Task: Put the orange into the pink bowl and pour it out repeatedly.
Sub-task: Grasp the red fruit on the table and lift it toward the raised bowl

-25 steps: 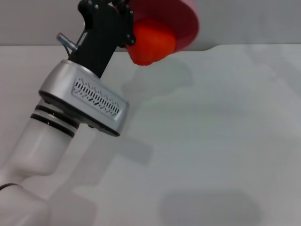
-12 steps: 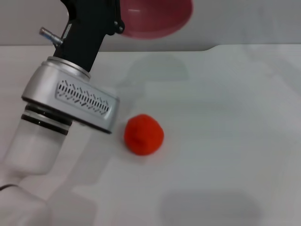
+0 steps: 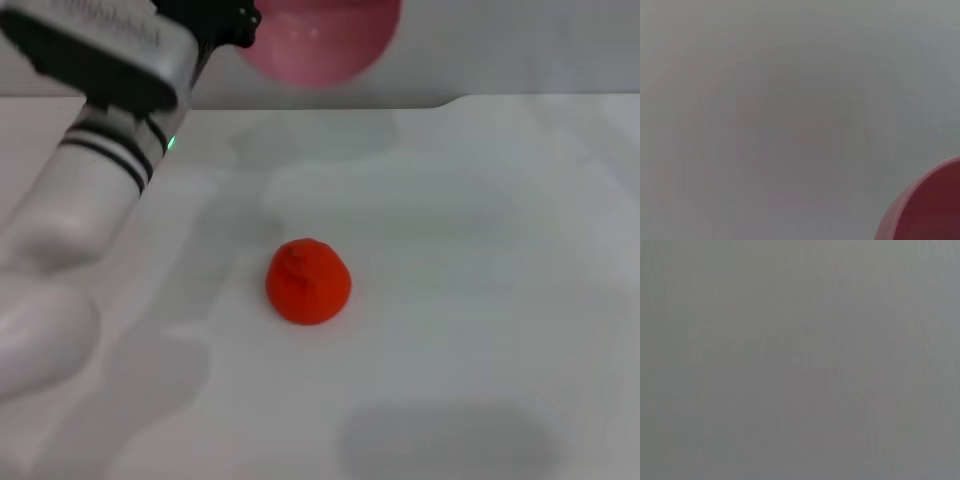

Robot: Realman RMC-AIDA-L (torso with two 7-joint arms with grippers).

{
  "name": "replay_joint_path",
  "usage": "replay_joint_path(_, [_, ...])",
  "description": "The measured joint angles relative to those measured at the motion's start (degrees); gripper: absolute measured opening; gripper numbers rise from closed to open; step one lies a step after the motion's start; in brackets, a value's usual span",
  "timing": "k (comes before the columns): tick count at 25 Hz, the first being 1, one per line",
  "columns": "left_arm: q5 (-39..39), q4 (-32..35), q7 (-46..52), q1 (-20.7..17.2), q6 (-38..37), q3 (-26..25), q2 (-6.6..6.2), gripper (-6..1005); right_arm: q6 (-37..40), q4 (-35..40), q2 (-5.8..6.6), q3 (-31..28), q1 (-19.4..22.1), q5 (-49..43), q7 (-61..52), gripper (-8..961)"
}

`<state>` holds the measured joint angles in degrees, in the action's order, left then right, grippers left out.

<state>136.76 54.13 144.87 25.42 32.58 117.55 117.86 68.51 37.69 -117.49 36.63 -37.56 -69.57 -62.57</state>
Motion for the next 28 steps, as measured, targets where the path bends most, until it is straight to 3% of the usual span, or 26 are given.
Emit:
replay_joint_path(1, [0.0,0.0,0.0,0.0,0.0,0.0,0.00,43,0.0,-0.4,0.18,0.0,0.2,0.0,0.0,487])
replay_joint_path(2, [0.0,1.1,3.3,2.4,-14.2,-6.2,-0.14,43,0.0,-0.9,0.31,0.0,0.3,0.0,0.0,487])
replay_joint_path(5, [-0.7,1.3,3.8,6.5,-33.3,-15.9,0.02,43,-0.1,-2.7,1.02,0.0,0.5,0.1,-0.1,488])
replay_joint_path(8, [-1.8,-0.3,3.2,10.5,-46.0,-23.1,0.02,43,-0.5,-4.4,1.60,0.0,0.6,0.1,-0.4,489])
replay_joint_path(13, [-2.2,-0.8,-2.1,16.1,-71.8,-40.9,-0.51,43,-0.8,-6.7,2.57,1.3,1.0,-0.5,-1.3,491])
replay_joint_path(17, [-2.2,-0.8,-2.1,16.1,-71.8,-40.9,-0.51,43,-2.6,-5.8,3.39,6.0,2.0,-2.9,-5.8,492])
replay_joint_path(18, [-0.3,-0.7,-4.8,18.5,-87.5,-51.5,-2.29,43,-3.3,-5.1,3.73,7.2,2.1,-4.8,-8.2,492])
replay_joint_path(19, [2.0,0.2,-5.2,18.9,-94.8,-55.9,-4.06,43,-3.9,-3.9,4.02,8.3,2.1,-8.1,-11.7,493])
replay_joint_path(22, [2.0,0.2,-5.2,18.9,-94.8,-55.9,-4.06,43,-4.8,0.8,4.38,10.0,1.3,-21.4,-24.0,493])
replay_joint_path(23, [3.9,0.6,-4.8,19.3,-99.3,-58.4,-5.52,43,-4.7,2.5,4.41,10.4,0.8,-26.5,-28.2,494])
replay_joint_path(24, [10.1,2.1,-3.6,19.5,-108.1,-66.2,-7.93,43,-4.3,3.9,4.41,10.9,0.2,-30.7,-31.6,494])
replay_joint_path(28, [13.3,3.9,-1.8,17.9,-110.6,-68.6,-9.00,43,1.7,8.4,5.30,16.1,-3.4,-45.7,-45.1,495])
